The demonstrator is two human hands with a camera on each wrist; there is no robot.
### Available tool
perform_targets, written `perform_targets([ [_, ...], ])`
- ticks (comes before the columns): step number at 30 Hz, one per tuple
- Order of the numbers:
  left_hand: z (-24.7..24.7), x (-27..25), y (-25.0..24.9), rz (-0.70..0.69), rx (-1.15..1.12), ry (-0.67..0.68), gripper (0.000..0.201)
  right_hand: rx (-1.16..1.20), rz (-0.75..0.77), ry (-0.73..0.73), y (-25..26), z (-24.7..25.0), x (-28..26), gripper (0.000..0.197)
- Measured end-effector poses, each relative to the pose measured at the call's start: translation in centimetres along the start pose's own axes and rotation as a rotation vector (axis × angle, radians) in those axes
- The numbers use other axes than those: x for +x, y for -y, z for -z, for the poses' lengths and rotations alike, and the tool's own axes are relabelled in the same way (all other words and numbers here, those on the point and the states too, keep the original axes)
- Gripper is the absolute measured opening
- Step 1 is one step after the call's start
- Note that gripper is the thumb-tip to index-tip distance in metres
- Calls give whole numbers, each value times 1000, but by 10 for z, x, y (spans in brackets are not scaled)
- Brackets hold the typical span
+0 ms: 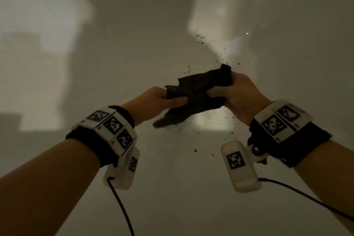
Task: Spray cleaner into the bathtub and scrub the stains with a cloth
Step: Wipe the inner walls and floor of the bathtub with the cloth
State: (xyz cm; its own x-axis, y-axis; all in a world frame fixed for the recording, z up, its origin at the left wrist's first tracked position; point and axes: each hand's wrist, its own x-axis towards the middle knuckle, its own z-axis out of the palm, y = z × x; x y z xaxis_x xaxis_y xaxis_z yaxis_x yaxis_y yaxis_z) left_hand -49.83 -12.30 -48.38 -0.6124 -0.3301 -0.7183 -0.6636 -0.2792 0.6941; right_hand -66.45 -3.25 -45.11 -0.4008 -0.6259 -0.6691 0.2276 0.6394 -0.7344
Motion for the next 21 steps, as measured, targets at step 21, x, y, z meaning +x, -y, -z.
perform_targets([
  [21, 24, 6, -36, -18, -630, -191, 36, 389, -254, 225, -34, -27, 22, 66],
])
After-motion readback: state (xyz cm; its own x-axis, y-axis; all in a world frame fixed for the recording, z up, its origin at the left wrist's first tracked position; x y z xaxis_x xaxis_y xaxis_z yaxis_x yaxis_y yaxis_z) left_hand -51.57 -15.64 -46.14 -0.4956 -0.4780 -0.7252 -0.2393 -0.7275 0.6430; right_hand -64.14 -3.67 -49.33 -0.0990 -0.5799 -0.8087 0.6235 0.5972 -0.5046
